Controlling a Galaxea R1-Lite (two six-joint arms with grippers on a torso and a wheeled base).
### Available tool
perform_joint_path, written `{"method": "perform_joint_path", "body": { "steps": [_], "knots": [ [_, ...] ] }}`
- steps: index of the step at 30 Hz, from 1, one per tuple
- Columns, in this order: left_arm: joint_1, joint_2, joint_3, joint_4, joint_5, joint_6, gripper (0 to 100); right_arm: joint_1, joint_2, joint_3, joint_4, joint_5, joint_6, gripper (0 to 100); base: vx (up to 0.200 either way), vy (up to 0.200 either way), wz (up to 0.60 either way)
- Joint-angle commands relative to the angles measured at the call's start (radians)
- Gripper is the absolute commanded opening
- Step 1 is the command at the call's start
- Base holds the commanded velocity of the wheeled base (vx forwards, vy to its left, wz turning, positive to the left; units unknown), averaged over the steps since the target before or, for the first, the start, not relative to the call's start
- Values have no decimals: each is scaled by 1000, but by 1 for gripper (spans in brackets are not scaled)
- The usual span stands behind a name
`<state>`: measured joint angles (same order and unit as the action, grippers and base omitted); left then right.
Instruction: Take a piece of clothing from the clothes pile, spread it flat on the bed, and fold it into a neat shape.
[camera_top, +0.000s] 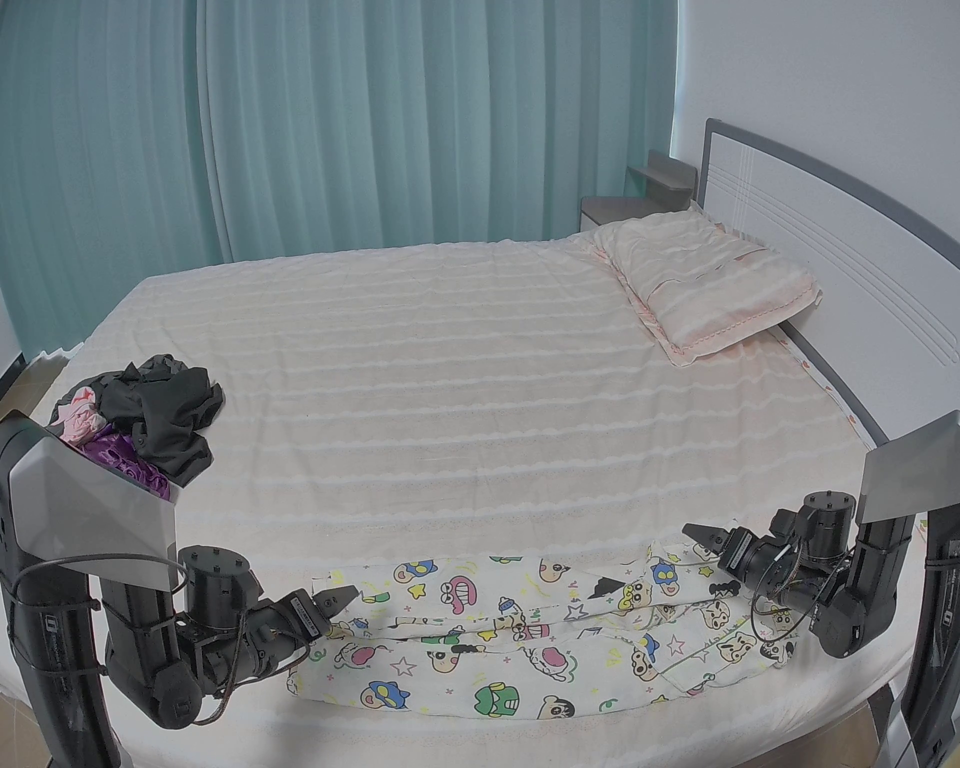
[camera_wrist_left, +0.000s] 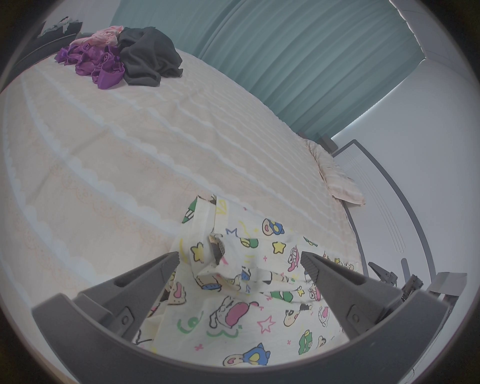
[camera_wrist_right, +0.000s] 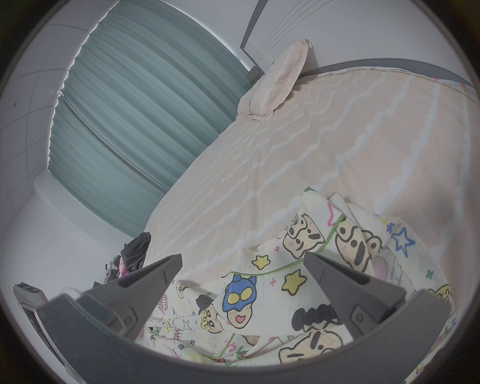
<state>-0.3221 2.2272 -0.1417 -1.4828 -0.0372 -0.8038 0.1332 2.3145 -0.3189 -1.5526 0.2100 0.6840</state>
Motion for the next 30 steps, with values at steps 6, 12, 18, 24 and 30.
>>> {"method": "perform_joint_path", "body": {
  "steps": [6, 12, 18, 24, 30],
  "knots": [
    [-6, -15, 1, -13, 39, -6, 100, -3, -4, -3, -11, -1, 0, 100, 0, 0, 0],
    [-25, -15, 11, -14, 37, -5, 100, -3, -4, -3, -9, -1, 0, 100, 0, 0, 0],
    [-31, -17, 10, -14, 39, -5, 100, -1, -6, -3, -11, -1, 0, 100, -200, 0, 0],
    [-29, -20, 2, -24, 40, -9, 100, -1, -4, -6, -11, -1, 0, 100, 0, 0, 0],
    [-29, -24, 7, -59, 42, -37, 100, 2, -4, -3, -11, -1, -1, 100, 0, 0, 0]
  ]
}}
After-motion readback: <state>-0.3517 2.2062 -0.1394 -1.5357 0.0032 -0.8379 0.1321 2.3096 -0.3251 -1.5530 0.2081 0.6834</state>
